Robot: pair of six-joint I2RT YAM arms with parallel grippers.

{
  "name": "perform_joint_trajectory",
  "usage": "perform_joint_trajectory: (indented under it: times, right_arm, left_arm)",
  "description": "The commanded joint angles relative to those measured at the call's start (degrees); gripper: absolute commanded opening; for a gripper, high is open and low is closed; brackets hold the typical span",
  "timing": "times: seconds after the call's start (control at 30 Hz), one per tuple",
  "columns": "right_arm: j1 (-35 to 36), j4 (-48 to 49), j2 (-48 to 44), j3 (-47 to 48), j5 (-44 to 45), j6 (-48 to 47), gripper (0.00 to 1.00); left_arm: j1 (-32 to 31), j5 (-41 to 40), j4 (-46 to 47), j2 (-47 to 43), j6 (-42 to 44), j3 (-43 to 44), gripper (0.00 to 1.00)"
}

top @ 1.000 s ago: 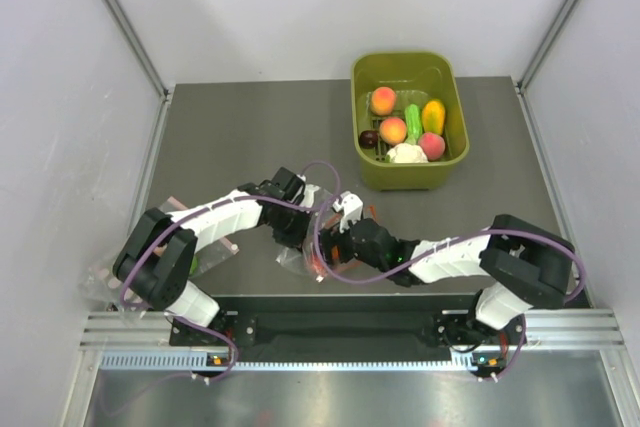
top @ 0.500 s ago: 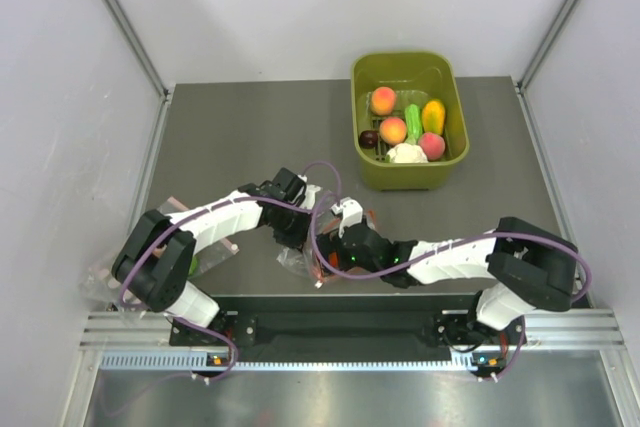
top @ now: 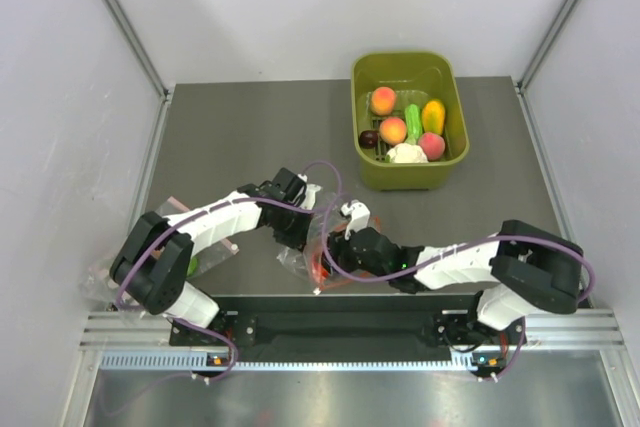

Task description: Open the zip-top bag and remove the fake food

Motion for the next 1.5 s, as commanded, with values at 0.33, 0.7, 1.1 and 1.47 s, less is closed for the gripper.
perform_joint_trajectory:
  times: [0.33,0.7,1.1,1.47]
  right_arm:
    - [0.89,-10.11,-26.46,-7.61,12.36,-1.81,0.31]
    - [0.89,-24.54,-41.31,-8.84,18.95,-1.73,0.32]
    - [-2.44,-33.77,-46.68,-4.45,25.46,-8.65,0.33]
    - [-18.77,-35.19,-48.54,5.39,17.48,-20.52,0.33]
  left_arm:
    - [-0.16,-5.30,-1.43,-3.24,0.06,2.40,0.00]
    - [2.30,-11.98,-1.78,-8.51,-0.82,2.22,0.00]
    - [11.62,-14.88,-1.43,-16.51,-1.17,2.31,0.00]
    - [12.94,-16.90,-1.87,-19.24,-2.23,2.49,0.62]
